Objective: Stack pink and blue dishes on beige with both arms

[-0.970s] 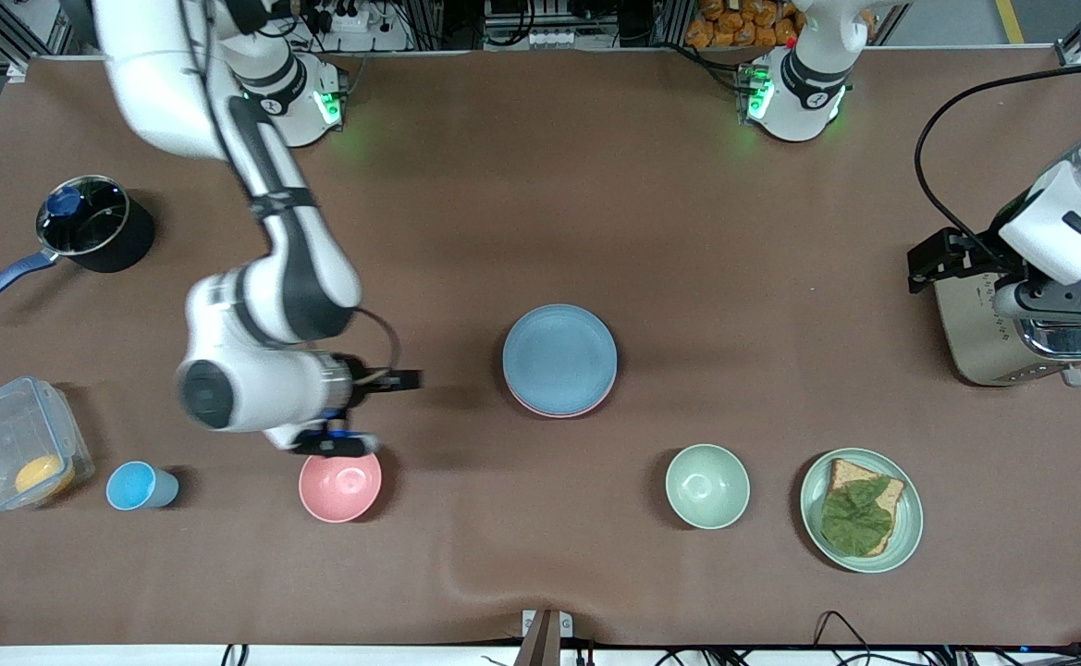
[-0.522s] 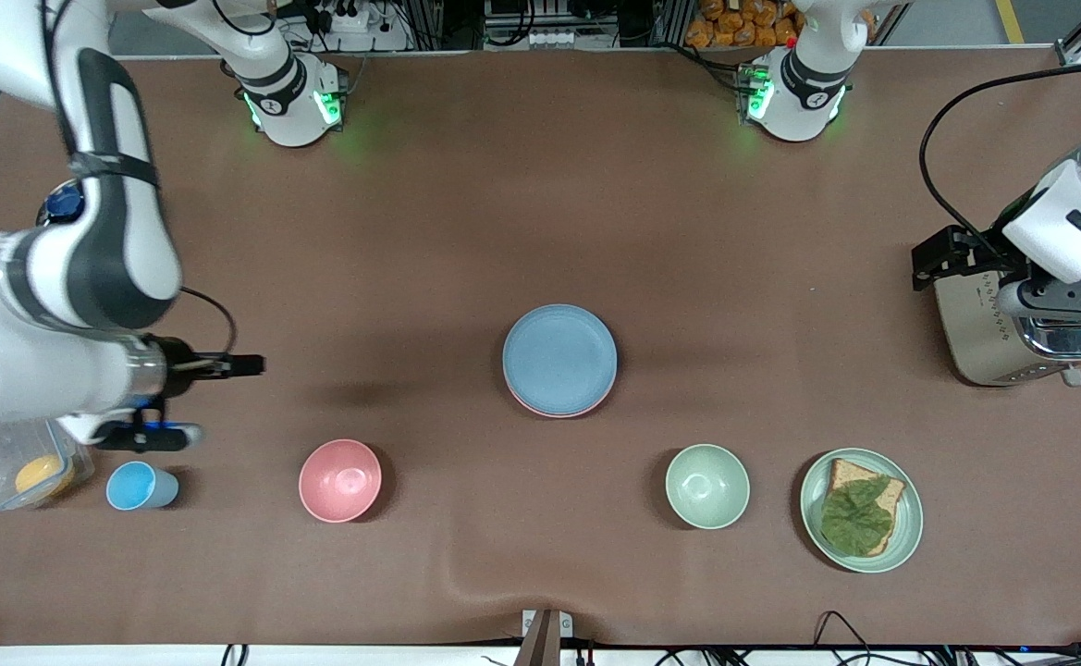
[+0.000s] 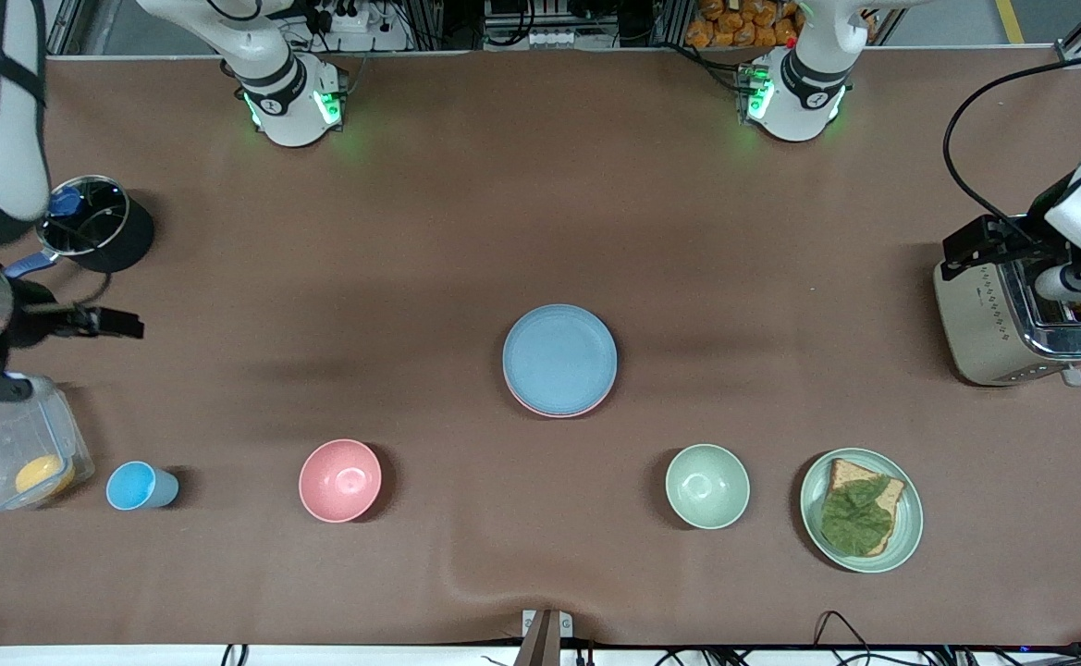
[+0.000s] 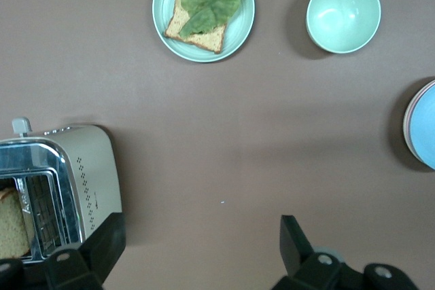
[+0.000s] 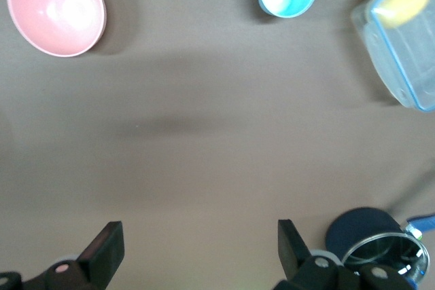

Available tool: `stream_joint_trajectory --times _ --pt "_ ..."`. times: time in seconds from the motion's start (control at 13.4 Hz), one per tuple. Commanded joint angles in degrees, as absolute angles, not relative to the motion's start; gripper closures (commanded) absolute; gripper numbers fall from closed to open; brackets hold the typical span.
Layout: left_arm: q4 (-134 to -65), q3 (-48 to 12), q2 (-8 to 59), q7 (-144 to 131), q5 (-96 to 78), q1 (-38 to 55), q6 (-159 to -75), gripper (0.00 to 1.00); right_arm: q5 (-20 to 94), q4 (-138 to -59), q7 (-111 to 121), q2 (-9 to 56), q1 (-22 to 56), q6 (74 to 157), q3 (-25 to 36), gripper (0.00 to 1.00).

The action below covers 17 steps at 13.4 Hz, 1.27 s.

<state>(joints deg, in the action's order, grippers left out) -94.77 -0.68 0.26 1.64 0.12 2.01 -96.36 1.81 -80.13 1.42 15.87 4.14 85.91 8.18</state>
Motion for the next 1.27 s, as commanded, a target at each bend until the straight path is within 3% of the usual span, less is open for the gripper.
stream_joint_trajectory --times 0.0,0.22,1.19 --pt "-97.22 1.58 -2.29 2.46 -0.7 4.66 -98.17 0.0 0.35 -88.5 0.97 5.64 2.46 88.16 6.68 0.0" --pt "-95.1 1.41 -0.7 2.29 -0.44 5.01 -97.38 0.0 0.44 -88.77 0.62 3.61 2.11 83.5 6.42 0.0" --pt "-94.92 1.49 -0.18 2.37 -0.88 4.66 -96.94 0.0 -0.26 -87.89 0.26 4.22 3.25 83.5 6.42 0.0"
